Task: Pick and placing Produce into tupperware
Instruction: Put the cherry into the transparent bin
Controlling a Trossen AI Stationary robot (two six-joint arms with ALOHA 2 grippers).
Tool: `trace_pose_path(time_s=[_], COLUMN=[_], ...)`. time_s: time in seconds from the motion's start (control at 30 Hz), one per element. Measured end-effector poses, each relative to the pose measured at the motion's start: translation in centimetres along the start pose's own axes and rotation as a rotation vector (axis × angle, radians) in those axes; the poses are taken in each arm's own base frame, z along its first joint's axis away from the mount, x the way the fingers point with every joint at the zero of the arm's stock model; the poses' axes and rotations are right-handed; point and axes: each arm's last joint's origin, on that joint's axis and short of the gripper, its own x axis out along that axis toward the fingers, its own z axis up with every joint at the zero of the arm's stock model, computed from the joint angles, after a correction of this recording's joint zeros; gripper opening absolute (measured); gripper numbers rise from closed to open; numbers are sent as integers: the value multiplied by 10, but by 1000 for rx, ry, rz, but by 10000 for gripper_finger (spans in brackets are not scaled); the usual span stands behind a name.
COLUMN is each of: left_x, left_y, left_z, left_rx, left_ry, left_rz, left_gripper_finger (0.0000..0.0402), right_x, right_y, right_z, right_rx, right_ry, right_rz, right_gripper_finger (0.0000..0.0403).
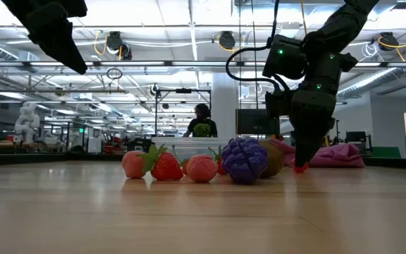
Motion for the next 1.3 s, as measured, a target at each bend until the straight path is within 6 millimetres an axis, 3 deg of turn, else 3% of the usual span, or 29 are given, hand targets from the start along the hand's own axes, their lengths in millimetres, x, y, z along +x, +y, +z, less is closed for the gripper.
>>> trace_pose_path(time_s=[0.37, 0.67, 1.3], left_x=[0, 0, 0], left_y=[0, 0, 0], left_z=[0, 0, 0], left_rx=[0, -12, -14], left_ry=[0, 5, 6], left_rz=[0, -10, -10], left_gripper_finger=[280, 280, 280], right_x=[1, 1, 1], right_y=[1, 1, 2], right_z=[0, 0, 1], right_rx=[1, 6, -17], right_ry=[-3, -5, -10], right_rz=[-6, -2, 21], right_gripper_finger=[129, 110, 195])
